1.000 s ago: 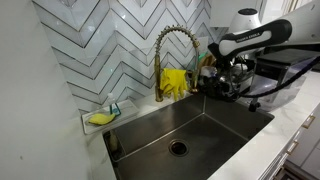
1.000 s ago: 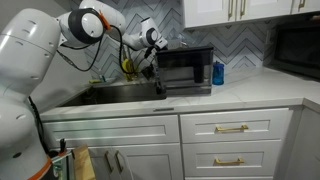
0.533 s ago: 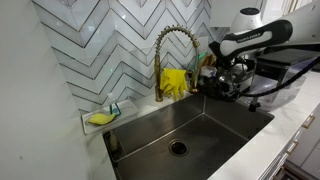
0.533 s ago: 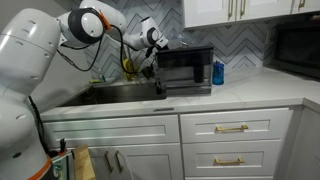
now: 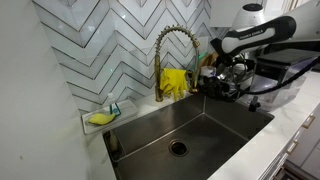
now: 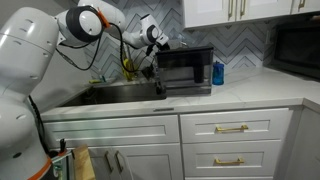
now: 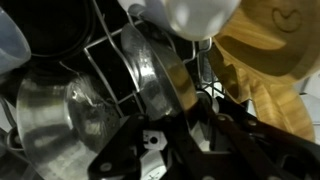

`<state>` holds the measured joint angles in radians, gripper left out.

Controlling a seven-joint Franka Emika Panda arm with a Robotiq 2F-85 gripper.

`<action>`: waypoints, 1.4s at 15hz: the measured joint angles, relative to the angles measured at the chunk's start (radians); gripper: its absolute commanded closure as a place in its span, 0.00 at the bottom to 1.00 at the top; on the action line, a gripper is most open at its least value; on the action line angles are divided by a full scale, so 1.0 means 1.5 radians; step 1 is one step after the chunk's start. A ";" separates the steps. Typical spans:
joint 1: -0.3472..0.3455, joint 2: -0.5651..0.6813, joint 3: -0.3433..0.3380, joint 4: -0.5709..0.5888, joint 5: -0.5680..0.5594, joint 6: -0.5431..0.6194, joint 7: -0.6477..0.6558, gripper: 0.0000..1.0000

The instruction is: Put the silver plate on top of the clear container

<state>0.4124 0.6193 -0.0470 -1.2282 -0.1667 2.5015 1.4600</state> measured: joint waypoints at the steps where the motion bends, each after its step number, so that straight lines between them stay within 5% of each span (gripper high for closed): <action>1: 0.001 -0.006 0.001 0.000 0.000 0.003 0.000 0.98; 11: 0.023 -0.113 0.001 -0.011 -0.020 -0.048 -0.035 0.98; 21: 0.090 -0.254 0.006 0.003 -0.176 -0.414 -0.204 0.98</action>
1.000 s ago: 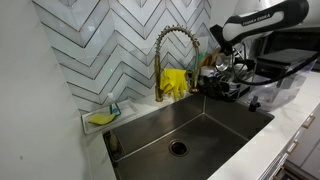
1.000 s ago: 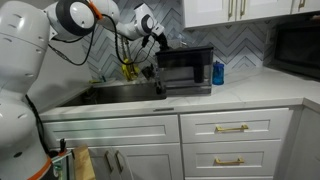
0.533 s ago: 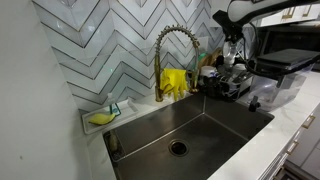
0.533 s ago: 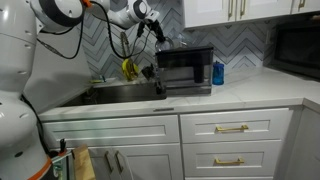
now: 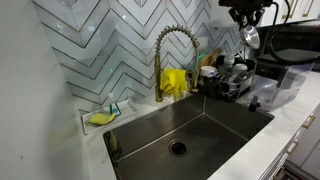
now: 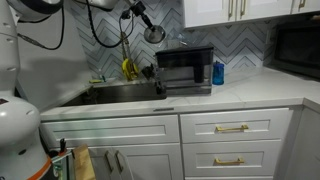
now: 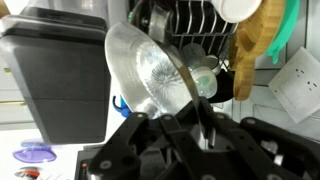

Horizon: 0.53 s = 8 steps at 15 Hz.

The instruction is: Put the silver plate on top of the clear container

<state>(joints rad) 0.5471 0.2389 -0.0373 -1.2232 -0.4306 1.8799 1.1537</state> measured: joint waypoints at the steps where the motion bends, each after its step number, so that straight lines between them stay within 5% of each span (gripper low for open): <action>1: 0.008 -0.006 0.001 0.007 -0.018 -0.039 -0.018 0.98; 5: 0.024 -0.009 0.001 0.038 -0.092 -0.157 -0.102 0.93; 8: 0.023 -0.006 -0.001 0.044 -0.109 -0.173 -0.132 0.93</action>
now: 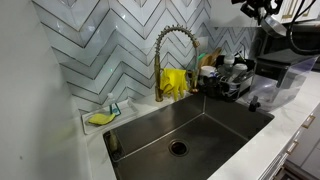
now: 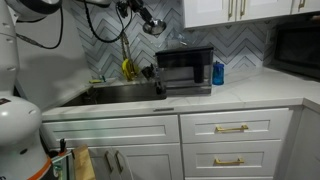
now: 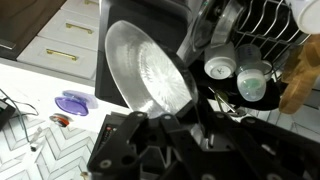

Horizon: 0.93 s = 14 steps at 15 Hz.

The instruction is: Put the silver plate on top of the clear container

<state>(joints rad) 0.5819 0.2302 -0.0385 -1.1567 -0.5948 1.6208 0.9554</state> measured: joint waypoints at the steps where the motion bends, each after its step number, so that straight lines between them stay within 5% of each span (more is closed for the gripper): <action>1: 0.000 0.001 0.000 0.000 -0.001 0.000 -0.001 0.93; 8: -0.001 0.002 -0.002 -0.001 -0.006 -0.001 -0.009 0.98; 14: -0.023 -0.001 -0.025 -0.006 -0.071 0.005 -0.132 0.98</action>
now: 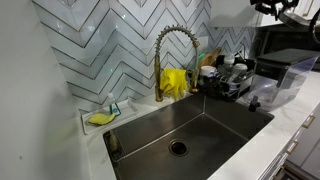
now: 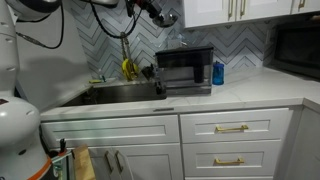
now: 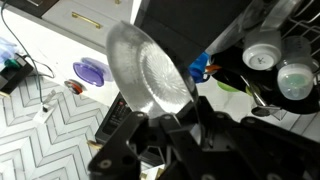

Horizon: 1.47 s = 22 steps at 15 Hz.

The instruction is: Put the silver plate on top of the clear container

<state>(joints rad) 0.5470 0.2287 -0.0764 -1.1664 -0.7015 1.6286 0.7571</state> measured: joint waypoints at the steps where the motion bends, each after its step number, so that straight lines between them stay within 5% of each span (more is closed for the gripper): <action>1: -0.005 0.000 -0.004 -0.002 -0.012 0.004 -0.018 0.98; 22: -0.018 -0.004 -0.018 -0.028 -0.066 0.047 -0.080 0.93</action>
<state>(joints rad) 0.5193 0.2223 -0.1036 -1.2086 -0.8004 1.6992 0.6378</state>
